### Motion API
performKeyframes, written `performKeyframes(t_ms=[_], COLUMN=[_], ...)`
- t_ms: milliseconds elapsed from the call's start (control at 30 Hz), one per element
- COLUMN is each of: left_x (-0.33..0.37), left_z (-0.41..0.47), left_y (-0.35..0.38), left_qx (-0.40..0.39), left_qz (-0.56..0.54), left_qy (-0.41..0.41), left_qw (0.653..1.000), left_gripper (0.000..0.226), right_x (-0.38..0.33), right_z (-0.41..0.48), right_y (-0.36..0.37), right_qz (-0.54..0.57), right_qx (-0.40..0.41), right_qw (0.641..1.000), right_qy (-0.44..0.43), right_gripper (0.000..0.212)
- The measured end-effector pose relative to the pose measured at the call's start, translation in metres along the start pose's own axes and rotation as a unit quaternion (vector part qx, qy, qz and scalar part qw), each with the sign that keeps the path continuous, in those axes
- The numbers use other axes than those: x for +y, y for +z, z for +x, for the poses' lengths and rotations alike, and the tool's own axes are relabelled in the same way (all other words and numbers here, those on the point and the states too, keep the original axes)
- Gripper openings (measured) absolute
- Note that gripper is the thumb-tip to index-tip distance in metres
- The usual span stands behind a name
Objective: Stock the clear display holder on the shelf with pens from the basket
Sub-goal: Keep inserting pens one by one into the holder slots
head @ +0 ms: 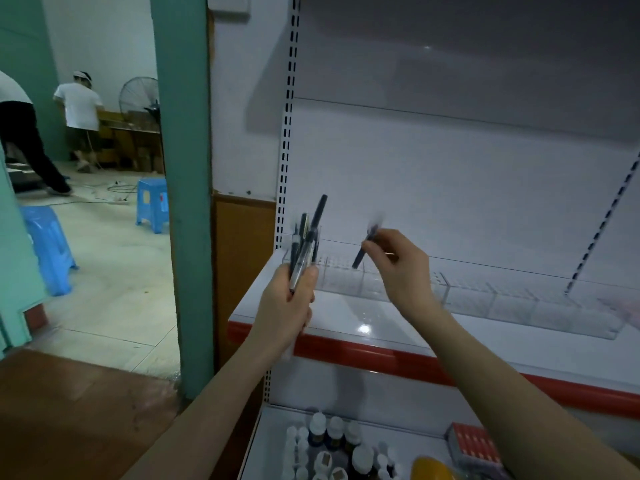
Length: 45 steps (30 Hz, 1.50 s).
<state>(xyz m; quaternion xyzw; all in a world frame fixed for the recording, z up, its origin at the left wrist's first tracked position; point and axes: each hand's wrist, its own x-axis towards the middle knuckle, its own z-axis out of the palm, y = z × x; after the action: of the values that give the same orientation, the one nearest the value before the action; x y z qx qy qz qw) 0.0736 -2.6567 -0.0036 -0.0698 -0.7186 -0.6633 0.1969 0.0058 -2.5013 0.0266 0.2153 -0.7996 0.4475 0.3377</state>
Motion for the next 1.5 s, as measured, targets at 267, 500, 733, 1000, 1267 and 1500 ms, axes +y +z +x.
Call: performKeyframes(t_ms=[267, 500, 733, 1000, 1267, 1500], left_x=[-0.028, -0.036, -0.035, -0.034, -0.036, -0.038], left_z=[0.019, 0.026, 0.039, 0.049, 0.055, 0.057], left_y=[-0.029, -0.024, -0.016, -0.014, -0.016, -0.015], left_qx=[0.078, 0.057, 0.049, 0.049, 0.056, 0.052], left_qz=[0.085, 0.056, 0.051, 0.056, 0.068, 0.072], left_qy=[0.042, 0.033, 0.046, 0.055, 0.063, 0.061], left_qw=[0.992, 0.996, 0.996, 0.996, 0.994, 0.994], left_gripper=[0.012, 0.011, 0.009, 0.009, 0.009, 0.009], right_x=[-0.004, 0.007, 0.016, 0.023, 0.037, 0.049], right_z=[0.046, 0.06, 0.074, 0.084, 0.08, 0.077], right_y=[0.04, 0.062, 0.071, 0.078, 0.089, 0.093], right_qz=[0.058, 0.008, 0.004, -0.011, -0.025, -0.044], right_qx=[-0.021, -0.055, -0.078, -0.107, -0.151, -0.176], right_qw=[0.99, 0.99, 0.988, 0.982, 0.971, 0.963], right_qy=[0.127, 0.129, 0.133, 0.156, 0.182, 0.2], right_gripper=[0.023, 0.025, 0.025, 0.023, 0.025, 0.025])
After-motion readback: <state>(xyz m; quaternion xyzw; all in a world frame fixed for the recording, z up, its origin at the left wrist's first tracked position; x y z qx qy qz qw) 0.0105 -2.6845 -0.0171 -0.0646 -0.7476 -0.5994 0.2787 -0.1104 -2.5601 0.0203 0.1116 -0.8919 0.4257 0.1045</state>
